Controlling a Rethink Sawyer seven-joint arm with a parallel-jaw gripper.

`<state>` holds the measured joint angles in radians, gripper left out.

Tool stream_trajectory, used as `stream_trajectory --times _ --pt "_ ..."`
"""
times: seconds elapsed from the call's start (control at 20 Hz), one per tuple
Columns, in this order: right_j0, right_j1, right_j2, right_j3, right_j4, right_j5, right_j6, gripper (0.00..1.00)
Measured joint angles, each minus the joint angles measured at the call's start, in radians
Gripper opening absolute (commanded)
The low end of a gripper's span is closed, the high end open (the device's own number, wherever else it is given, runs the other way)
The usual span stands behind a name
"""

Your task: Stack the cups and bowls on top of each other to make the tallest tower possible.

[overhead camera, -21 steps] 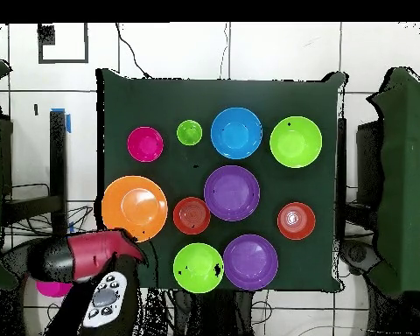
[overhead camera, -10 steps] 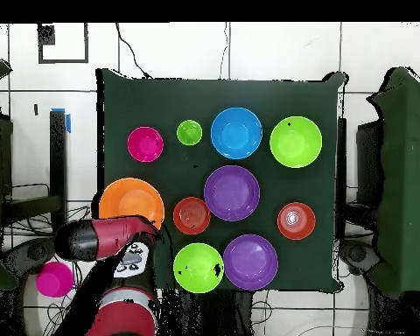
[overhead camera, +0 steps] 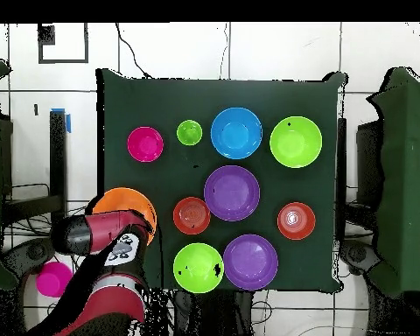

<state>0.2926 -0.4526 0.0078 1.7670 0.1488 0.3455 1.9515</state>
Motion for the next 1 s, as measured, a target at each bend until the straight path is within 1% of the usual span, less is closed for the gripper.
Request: stream_trajectory --times 0.4,0.75,1.0 --pt "0.037 -0.001 0.000 -0.031 0.005 0.031 0.000 1.00" --pt "0.035 -0.002 0.000 -0.033 0.005 0.047 0.000 1.00" --pt "0.023 -0.009 0.000 -0.032 0.005 0.061 0.000 1.00"
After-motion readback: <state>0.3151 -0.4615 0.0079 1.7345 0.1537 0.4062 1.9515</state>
